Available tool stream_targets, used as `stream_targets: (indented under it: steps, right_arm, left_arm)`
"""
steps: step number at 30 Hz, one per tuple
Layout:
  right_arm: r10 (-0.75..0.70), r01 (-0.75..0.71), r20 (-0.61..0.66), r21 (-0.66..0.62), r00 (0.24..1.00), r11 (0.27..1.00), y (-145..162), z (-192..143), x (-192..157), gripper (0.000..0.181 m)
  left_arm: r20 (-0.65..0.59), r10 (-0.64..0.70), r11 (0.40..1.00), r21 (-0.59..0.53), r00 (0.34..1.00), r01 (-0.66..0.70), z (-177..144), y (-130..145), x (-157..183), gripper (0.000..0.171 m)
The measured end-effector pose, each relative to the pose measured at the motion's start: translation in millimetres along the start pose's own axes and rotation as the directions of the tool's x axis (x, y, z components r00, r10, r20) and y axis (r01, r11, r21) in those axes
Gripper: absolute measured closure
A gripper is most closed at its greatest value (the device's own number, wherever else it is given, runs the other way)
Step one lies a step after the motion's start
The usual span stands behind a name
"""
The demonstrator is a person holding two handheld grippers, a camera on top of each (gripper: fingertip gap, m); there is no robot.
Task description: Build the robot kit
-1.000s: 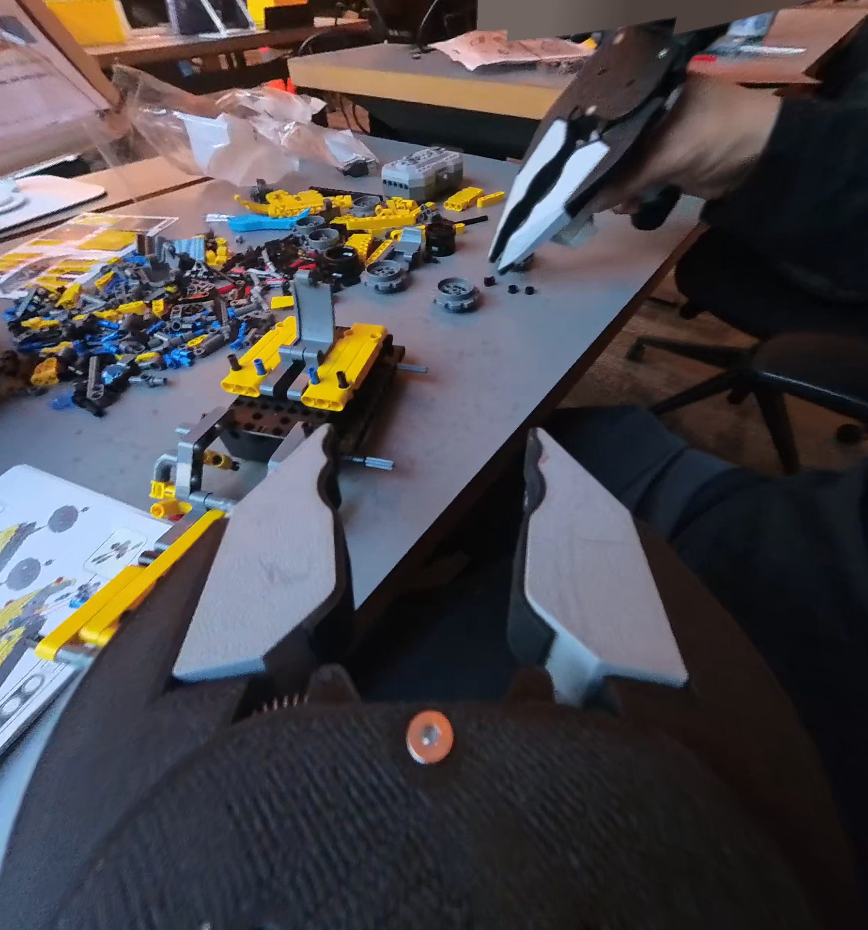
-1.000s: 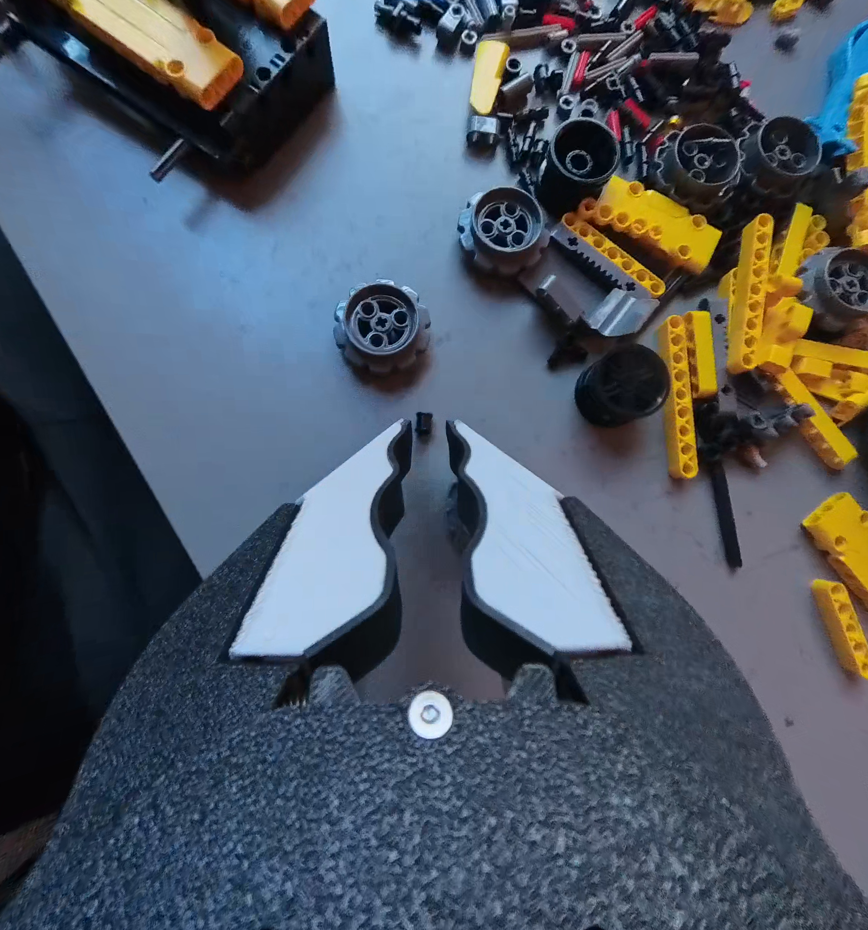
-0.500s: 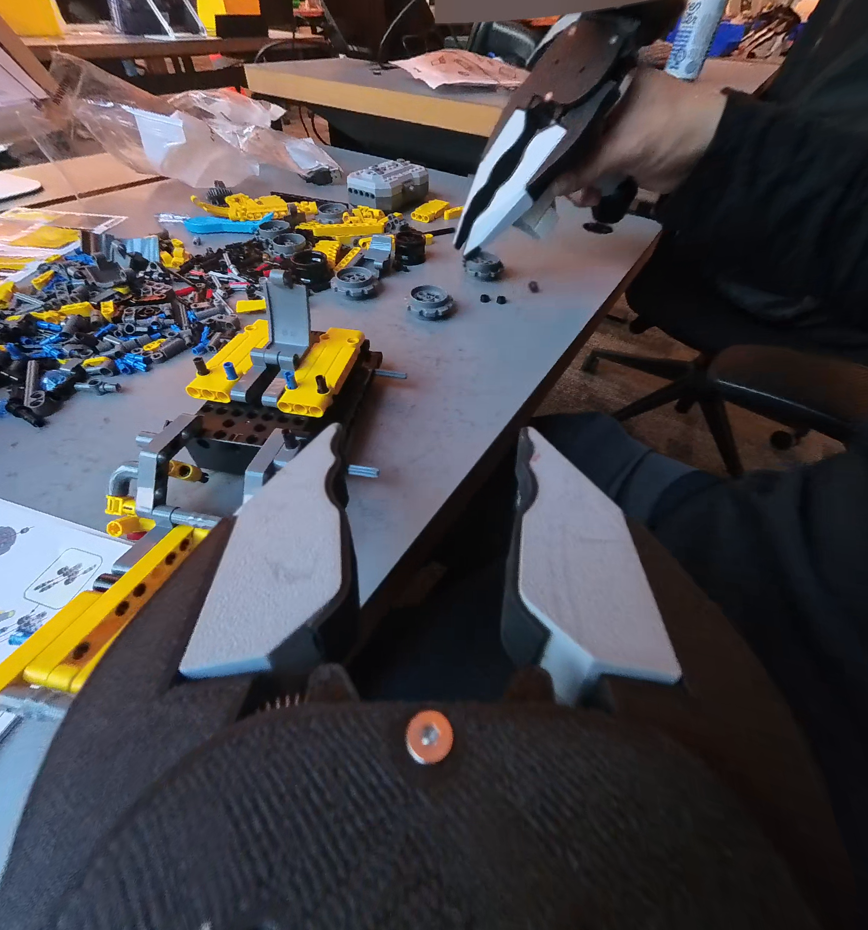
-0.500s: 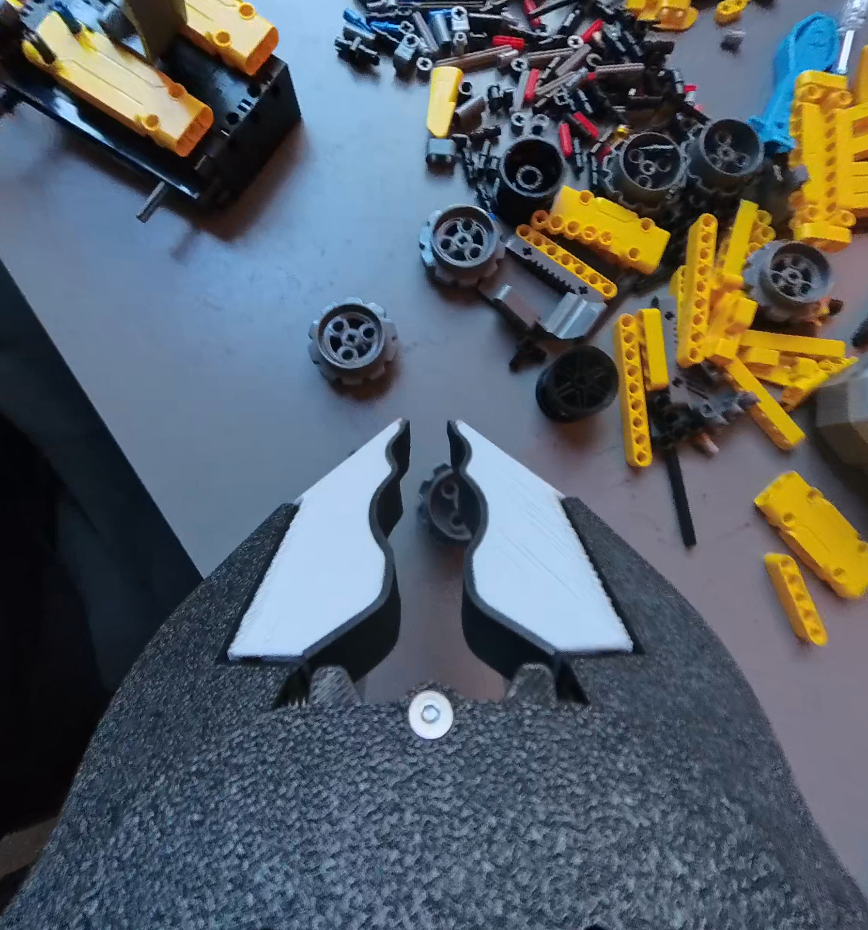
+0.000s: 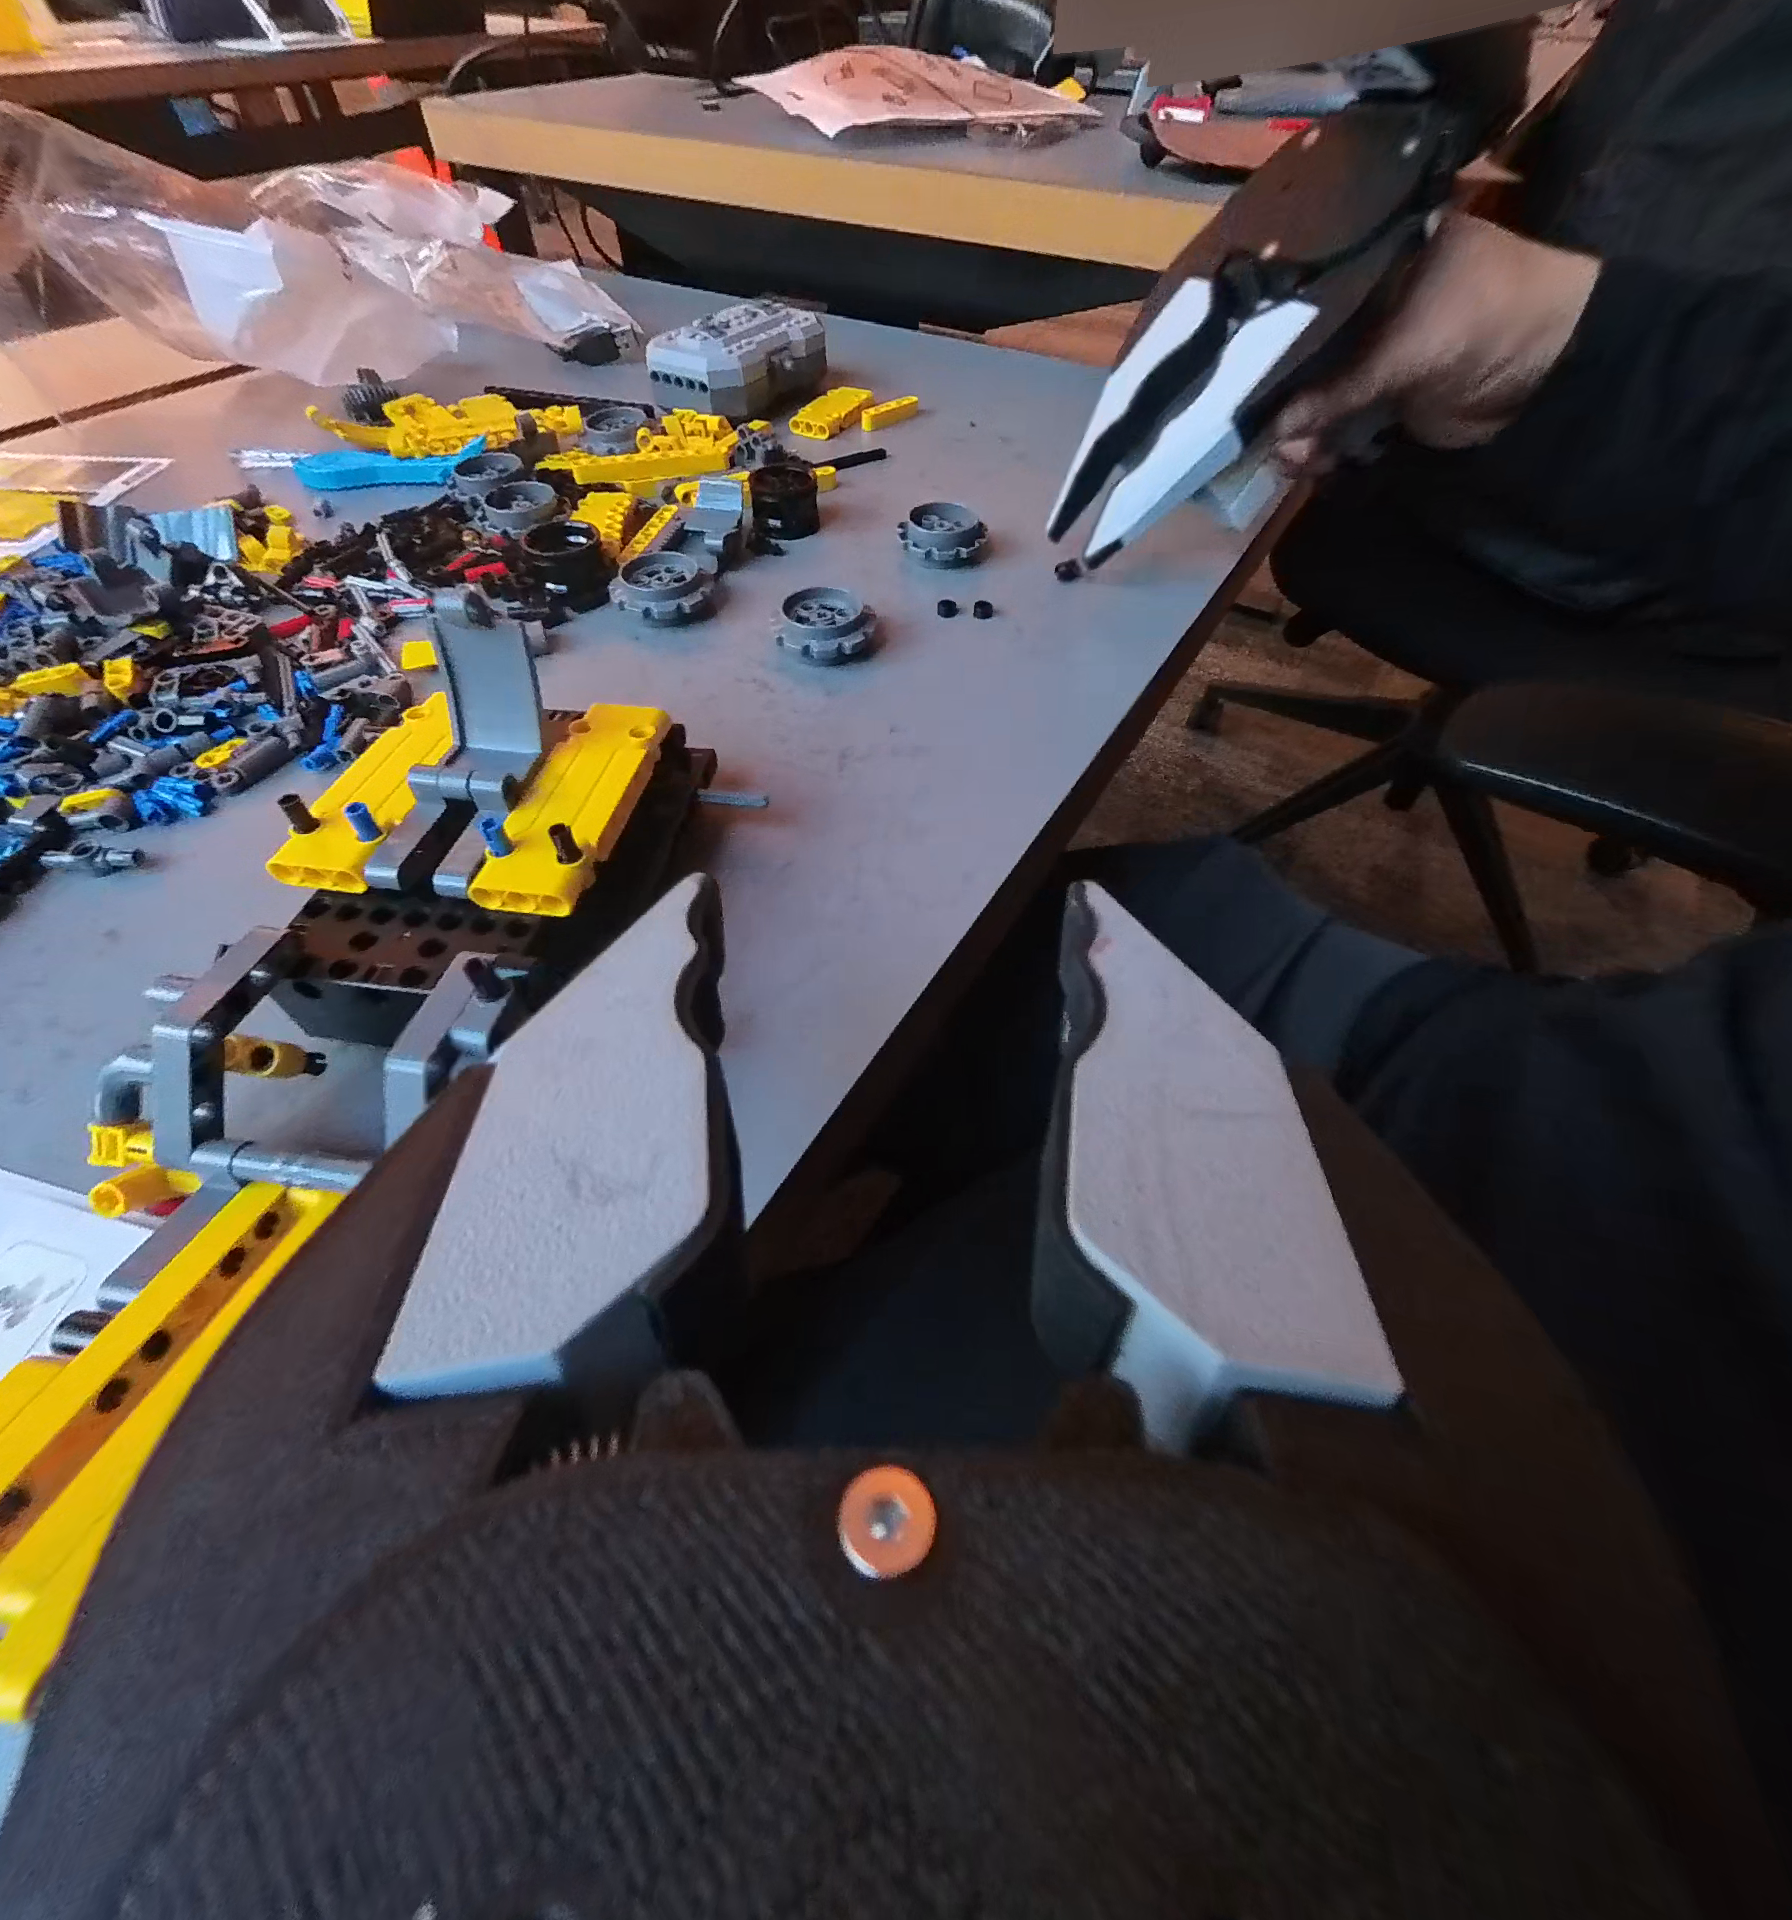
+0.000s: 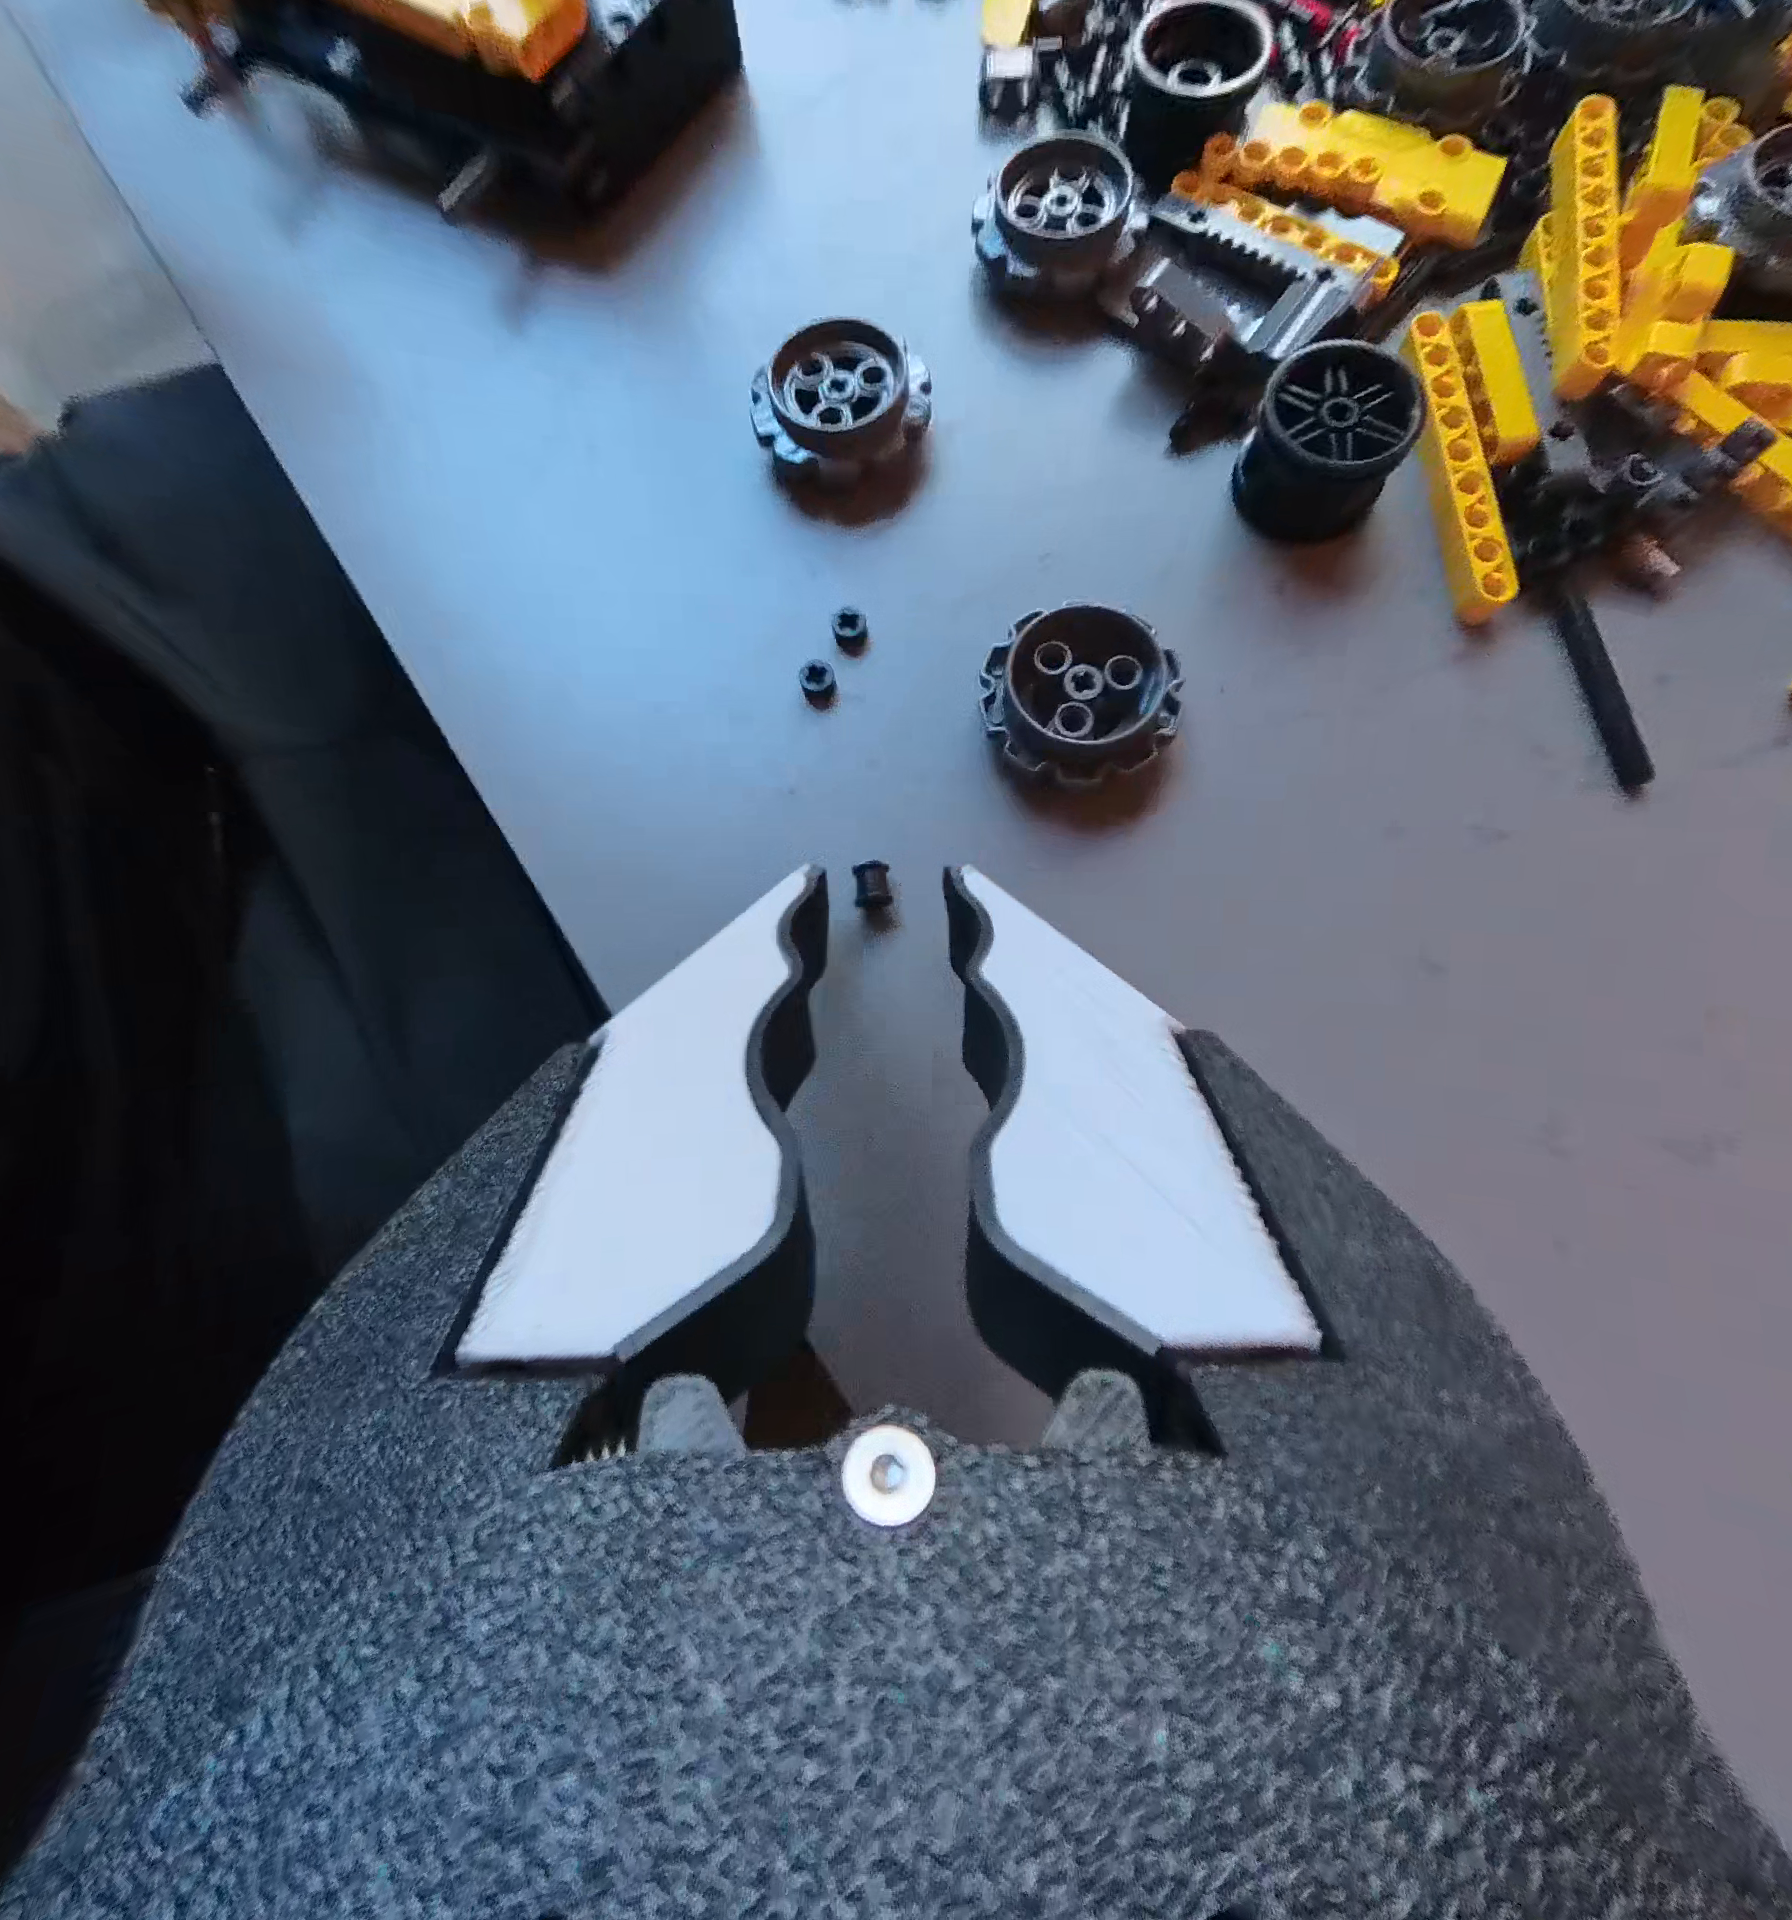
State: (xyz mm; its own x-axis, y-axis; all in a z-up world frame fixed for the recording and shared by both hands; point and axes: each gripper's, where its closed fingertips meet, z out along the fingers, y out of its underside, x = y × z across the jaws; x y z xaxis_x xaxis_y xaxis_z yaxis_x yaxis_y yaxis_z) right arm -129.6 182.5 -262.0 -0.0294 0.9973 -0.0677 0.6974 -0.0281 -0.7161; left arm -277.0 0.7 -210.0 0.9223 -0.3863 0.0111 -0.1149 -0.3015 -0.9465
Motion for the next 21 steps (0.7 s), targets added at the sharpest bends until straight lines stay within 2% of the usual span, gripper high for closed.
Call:
stream_targets:
  steps: [2, 5, 14, 21]
  right_arm:
    - [-0.041, 0.041, -0.023, -0.026, 0.999, 0.999, 3.8, 4.2, 1.1, 0.168]
    - [-0.044, 0.044, 0.009, 0.004, 0.999, 0.999, 0.8, 8.1, -5.1, 0.180]
    - [0.015, -0.015, 0.003, 0.050, 1.000, 0.999, -5.5, 13.5, -3.7, 0.178]
    - [0.000, 0.002, -0.049, 0.047, 0.999, 0.999, -6.1, 12.7, -4.5, 0.174]
  left_arm:
    - [-0.004, -0.013, 1.000, -0.016, 1.000, 0.013, 3.9, 3.2, 2.3, 0.109]
    - [-0.006, -0.022, 0.999, -0.028, 1.000, 0.022, 4.9, 6.7, 6.1, 0.109]
    - [0.024, -0.045, 0.998, -0.041, 0.999, 0.046, -9.5, 17.7, 3.5, 0.110]
    - [0.015, -0.058, 0.996, -0.066, 0.998, 0.059, -17.1, 31.3, 10.1, 0.108]
